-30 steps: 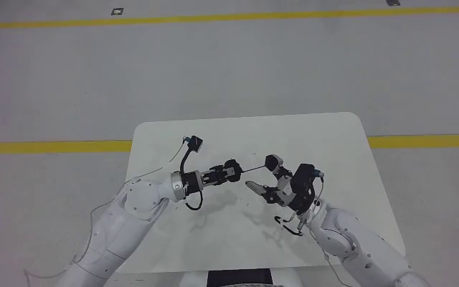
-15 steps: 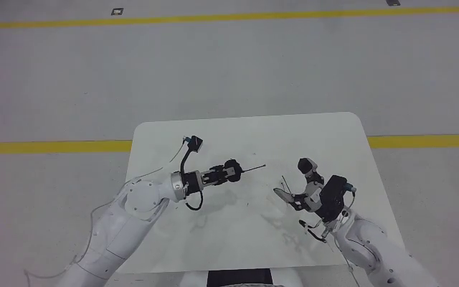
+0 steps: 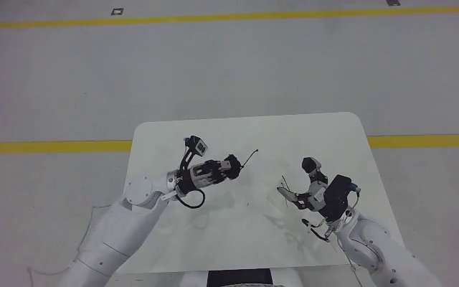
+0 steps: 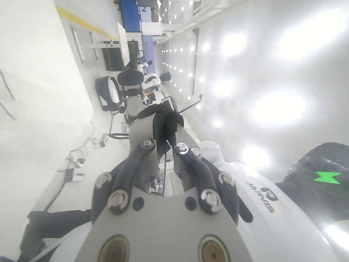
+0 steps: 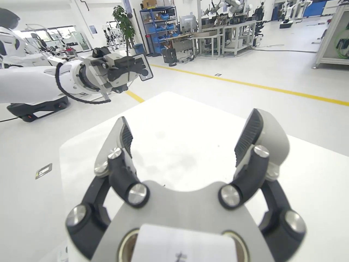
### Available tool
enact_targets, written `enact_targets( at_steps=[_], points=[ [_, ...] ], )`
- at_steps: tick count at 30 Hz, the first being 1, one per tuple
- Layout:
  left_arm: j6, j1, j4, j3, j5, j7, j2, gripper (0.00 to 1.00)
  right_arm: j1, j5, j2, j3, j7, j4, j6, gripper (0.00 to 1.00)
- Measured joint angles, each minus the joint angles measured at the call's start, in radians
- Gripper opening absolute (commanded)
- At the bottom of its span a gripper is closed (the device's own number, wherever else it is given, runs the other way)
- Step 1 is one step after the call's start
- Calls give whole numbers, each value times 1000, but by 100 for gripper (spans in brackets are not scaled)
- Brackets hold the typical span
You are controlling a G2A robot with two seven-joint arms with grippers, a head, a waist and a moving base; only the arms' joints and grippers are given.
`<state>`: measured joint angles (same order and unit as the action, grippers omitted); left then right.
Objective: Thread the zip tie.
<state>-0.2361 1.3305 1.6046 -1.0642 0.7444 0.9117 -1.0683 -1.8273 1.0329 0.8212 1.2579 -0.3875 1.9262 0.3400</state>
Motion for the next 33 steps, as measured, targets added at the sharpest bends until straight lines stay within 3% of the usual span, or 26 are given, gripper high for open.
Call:
enact_targets(
  at_steps=[4,11,15,20,31,33],
  points=[
    [18,-10,-31,5,83,29,-5,0,5,22,0,1,15,7,-20,100],
    [23,-42,-64,34,118,44,-17,0,18,425,15,-77,-42,37,-171,100],
    [27,-55,-69,50,120,38,-22,0,57,538,30,-133,-102,36,-244,100],
    [28,-68,-66,64,111,38,-27,0,132,537,37,-200,-133,5,-318,100],
    [28,-68,-66,63,111,38,-27,0,145,533,45,-210,-133,-1,-321,100],
    [28,-68,-66,63,111,38,-27,0,164,510,56,-233,-185,-32,-329,100]
  ],
)
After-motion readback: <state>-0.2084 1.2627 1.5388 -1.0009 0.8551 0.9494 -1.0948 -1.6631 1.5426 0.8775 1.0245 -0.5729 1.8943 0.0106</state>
